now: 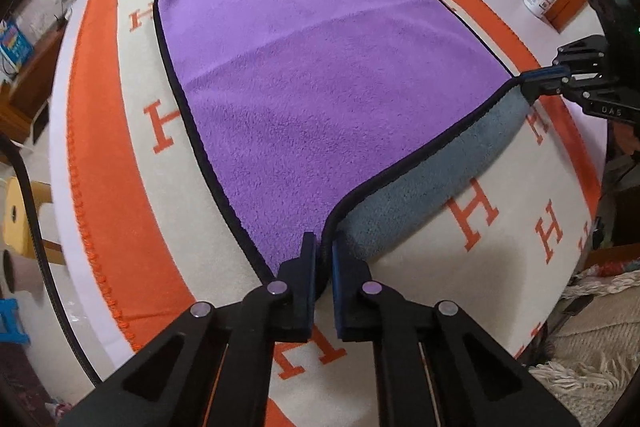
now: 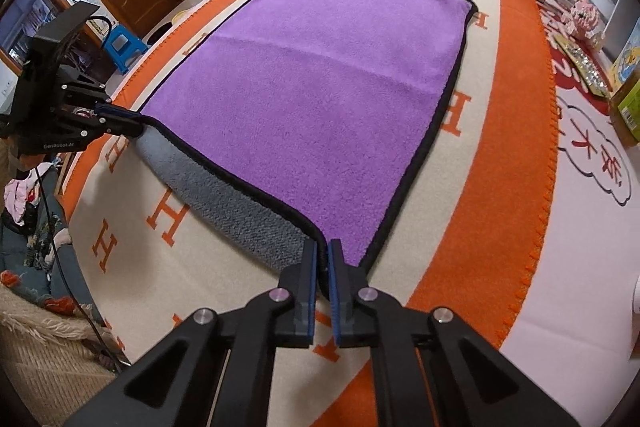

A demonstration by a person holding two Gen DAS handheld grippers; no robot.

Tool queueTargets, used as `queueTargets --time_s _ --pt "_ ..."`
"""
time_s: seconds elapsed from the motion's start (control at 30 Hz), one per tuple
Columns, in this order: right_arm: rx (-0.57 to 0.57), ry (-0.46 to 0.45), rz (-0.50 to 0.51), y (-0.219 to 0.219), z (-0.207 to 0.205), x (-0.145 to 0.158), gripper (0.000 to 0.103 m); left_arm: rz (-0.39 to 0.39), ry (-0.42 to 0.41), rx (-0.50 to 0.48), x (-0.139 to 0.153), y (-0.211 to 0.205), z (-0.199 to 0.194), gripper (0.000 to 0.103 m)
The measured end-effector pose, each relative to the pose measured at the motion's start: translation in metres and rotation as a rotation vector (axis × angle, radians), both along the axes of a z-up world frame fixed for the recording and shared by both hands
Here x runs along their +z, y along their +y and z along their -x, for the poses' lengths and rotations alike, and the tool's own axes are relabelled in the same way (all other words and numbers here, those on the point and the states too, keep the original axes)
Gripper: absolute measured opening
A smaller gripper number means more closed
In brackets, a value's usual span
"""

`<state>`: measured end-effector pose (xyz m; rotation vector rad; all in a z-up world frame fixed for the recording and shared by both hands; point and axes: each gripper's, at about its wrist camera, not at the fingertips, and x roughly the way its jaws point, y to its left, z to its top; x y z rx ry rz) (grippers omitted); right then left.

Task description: Fold towel

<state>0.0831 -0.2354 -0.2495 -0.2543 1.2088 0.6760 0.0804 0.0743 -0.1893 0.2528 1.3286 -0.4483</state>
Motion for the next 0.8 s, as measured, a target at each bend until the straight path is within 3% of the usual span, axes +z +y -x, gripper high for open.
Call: queueTargets --time_s 0.37,0.8 --pt "-0.084 -0.141 -0.004 0.004 -0.027 0.042 0.005 -0.069 -0.142 0.077 0.045 0.000 -0.028 0.004" --pt "-0.225 -0.320 0.020 0.028 -0.135 0.080 0.005 -0.180 -0.311 0.238 0.081 -0.004 -0.145 0.004"
